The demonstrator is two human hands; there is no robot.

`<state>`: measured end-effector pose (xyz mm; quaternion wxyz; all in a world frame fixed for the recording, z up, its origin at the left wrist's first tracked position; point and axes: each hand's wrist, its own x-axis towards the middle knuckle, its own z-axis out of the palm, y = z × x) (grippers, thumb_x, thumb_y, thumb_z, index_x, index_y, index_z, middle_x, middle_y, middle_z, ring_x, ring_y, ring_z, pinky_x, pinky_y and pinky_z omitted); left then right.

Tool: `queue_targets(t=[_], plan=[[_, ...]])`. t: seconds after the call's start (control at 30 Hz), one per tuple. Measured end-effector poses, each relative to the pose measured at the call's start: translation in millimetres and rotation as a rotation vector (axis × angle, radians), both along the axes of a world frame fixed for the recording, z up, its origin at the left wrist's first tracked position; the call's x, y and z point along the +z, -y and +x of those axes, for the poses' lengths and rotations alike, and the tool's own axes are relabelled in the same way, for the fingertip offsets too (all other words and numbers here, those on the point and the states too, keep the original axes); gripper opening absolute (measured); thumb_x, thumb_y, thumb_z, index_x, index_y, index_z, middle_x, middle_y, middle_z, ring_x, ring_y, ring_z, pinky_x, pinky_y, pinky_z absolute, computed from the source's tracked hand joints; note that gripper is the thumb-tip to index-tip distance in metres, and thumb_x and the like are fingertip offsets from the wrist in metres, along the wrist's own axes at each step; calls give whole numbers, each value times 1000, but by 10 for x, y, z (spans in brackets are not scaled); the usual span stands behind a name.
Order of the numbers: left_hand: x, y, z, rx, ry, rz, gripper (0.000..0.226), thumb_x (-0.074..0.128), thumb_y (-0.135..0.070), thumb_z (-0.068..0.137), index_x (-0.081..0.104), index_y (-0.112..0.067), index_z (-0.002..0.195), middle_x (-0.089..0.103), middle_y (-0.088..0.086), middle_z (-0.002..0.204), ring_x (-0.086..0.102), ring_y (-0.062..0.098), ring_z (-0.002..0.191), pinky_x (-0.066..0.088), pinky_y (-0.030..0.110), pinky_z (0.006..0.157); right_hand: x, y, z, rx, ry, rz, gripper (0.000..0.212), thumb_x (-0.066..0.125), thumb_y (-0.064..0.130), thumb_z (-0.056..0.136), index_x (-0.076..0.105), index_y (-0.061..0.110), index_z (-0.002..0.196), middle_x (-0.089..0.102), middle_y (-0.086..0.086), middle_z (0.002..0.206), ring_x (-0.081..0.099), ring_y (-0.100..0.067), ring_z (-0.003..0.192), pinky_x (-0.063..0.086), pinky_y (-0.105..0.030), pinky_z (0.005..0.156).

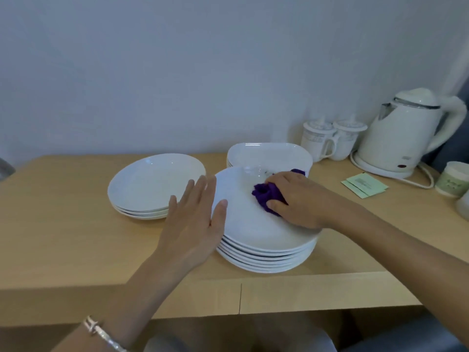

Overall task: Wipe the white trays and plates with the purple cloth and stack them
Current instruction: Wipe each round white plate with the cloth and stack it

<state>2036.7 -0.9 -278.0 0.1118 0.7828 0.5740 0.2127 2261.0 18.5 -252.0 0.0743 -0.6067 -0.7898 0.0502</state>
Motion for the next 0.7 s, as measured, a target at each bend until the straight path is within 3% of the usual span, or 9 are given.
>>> queue_targets(t=[0.07, 0.13, 0.2, 0.3, 0.4, 0.53, 0.6, 0.7], plan=[[68, 6, 1, -63, -125, 160, 88, -5, -61, 79, 45, -22, 140, 27, -5, 156, 10, 13, 147, 3, 40, 117, 89, 297, 32, 39, -51, -30, 42, 51, 44, 88, 42, 35, 129, 48, 11, 126, 46, -13, 111, 41, -30, 92], [182, 54, 27, -223, -211, 196, 92, -5, -69, 79, 64, -23, 121, 53, -9, 138, 28, 9, 141, 5, 31, 115, 149, 451, -3, 81, -150, -76, 38, 58, 42, 82, 50, 39, 119, 53, 17, 113, 50, -6, 100, 44, -24, 84], [286, 130, 93, -426, -338, 56, 94, -3, -78, 75, 62, -28, 121, 54, -16, 134, 32, 0, 134, 3, 23, 111, 170, 455, -6, 64, -277, -81, 33, 64, 36, 77, 57, 38, 110, 60, 19, 103, 54, -1, 92, 46, -18, 77], [351, 219, 227, -557, -503, -58, 73, 20, -73, 87, 51, -29, 136, 37, -14, 149, 26, 1, 137, 5, 27, 116, 223, 390, 34, -42, -544, -63, 24, 68, 28, 76, 62, 37, 98, 64, 20, 92, 59, 1, 82, 44, -10, 65], [339, 273, 295, -624, -575, -8, 59, 15, -58, 97, 37, -30, 144, 29, -14, 154, 18, 2, 142, 21, 33, 115, 309, 342, 60, -124, -702, -11, 19, 66, 27, 79, 62, 36, 96, 66, 19, 87, 62, 1, 78, 44, -15, 65], [341, 285, 336, -625, -553, -22, 48, 16, -45, 102, 40, -32, 141, 29, -19, 153, 18, 0, 142, 35, 34, 104, 448, 410, 100, -159, -805, 37, 19, 65, 25, 80, 63, 35, 96, 68, 16, 89, 64, -5, 82, 51, -25, 74], [331, 265, 347, -636, -544, -2, 52, 12, -51, 100, 44, -32, 137, 40, -17, 146, 30, 4, 137, 38, 35, 98, 490, 481, 132, -158, -821, 41, 18, 64, 25, 79, 63, 36, 95, 68, 16, 88, 65, -7, 82, 52, -30, 78], [292, 195, 333, -638, -527, 73, 83, -12, -64, 78, 47, -36, 131, 54, -12, 133, 48, 12, 126, 43, 37, 89, 552, 595, 193, -152, -918, 43, 17, 65, 25, 79, 65, 35, 93, 70, 12, 90, 67, -12, 84, 54, -35, 81]])
